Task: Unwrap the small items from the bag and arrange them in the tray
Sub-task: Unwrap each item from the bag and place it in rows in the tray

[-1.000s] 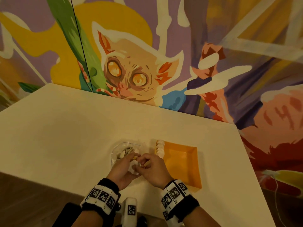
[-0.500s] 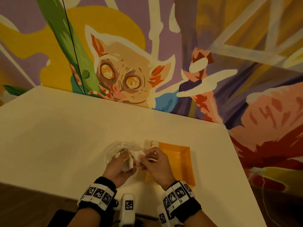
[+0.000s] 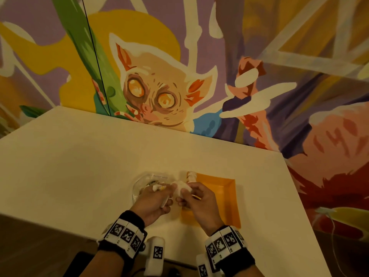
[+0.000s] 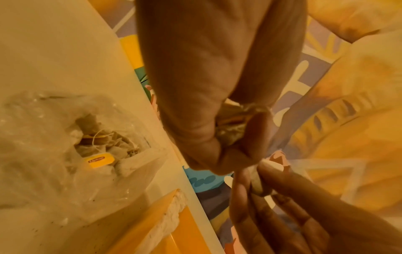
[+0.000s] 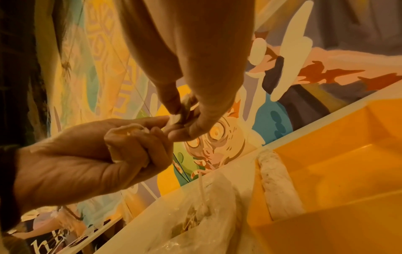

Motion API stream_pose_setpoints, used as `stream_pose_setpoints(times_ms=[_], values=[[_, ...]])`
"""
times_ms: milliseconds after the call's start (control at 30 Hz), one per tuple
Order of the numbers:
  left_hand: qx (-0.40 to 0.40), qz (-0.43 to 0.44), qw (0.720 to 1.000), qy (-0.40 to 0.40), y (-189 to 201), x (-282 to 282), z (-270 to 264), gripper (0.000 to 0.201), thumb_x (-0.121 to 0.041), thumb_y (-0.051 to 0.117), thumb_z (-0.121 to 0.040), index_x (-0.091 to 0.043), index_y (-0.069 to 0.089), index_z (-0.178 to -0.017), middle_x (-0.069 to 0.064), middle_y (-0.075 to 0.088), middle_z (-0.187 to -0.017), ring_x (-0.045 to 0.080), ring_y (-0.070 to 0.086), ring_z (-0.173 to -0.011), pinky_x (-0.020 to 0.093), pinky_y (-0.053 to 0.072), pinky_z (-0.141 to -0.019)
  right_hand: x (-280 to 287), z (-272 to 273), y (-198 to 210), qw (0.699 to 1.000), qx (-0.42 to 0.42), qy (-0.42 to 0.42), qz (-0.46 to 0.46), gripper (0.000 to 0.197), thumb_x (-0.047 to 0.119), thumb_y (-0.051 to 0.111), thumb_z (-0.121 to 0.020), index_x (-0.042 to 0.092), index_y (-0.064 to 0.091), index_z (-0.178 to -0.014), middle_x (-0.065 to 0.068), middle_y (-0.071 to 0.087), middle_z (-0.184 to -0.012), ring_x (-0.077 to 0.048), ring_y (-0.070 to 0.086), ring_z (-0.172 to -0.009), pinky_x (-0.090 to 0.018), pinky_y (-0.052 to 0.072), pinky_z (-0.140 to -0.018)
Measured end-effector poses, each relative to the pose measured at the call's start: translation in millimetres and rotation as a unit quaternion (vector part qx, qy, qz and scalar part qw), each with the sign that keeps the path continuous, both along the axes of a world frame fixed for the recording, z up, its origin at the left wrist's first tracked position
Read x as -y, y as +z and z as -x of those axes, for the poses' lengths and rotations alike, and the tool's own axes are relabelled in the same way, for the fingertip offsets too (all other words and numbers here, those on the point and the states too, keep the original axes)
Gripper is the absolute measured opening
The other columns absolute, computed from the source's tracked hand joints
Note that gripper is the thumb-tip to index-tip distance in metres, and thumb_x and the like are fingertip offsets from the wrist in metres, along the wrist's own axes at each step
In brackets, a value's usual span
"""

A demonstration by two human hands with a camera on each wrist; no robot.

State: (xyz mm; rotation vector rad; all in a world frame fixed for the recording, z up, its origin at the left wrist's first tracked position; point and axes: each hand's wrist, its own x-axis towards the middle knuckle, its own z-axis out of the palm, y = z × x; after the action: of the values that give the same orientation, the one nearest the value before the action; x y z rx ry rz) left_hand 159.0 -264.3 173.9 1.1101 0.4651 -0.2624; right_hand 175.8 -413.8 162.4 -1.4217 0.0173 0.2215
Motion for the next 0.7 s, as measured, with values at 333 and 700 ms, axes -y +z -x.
stream_pose_setpoints(times_ms=[333, 700], values=[[0.131, -0.281, 0.951, -0.019, 2.3, -3.8, -11.8, 0.007, -0.022, 0.073, -0.086, -0.015, 0.074, -0.087, 0.000, 0.061, -0.057, 0.014, 0.048, -0.047, 0.024, 0.038, -0.042, 5.3, -15.0, 1.3, 0.982, 0.072, 0.066, 0.159, 0.020, 0.035, 0.074, -0.083, 0.019, 0.073, -0.095, 0.004, 0.073, -0.090, -0.012, 0.069, -0.082, -0.025, 0.054, -0.066], [0.146, -0.341, 0.929, -0.014, -13.8, 5.6, -25.5, 0.007, -0.019, 0.072, -0.087, -0.019, 0.072, -0.080, -0.016, 0.055, -0.047, 0.001, 0.045, -0.042, 0.018, 0.034, -0.044, 20.5, -41.0, -5.1, 0.923, 0.072, 0.095, 0.365, 0.009, 0.026, 0.071, -0.087, 0.019, 0.075, -0.083, 0.002, 0.072, -0.081, -0.007, 0.060, -0.071, -0.018, 0.044, -0.062]])
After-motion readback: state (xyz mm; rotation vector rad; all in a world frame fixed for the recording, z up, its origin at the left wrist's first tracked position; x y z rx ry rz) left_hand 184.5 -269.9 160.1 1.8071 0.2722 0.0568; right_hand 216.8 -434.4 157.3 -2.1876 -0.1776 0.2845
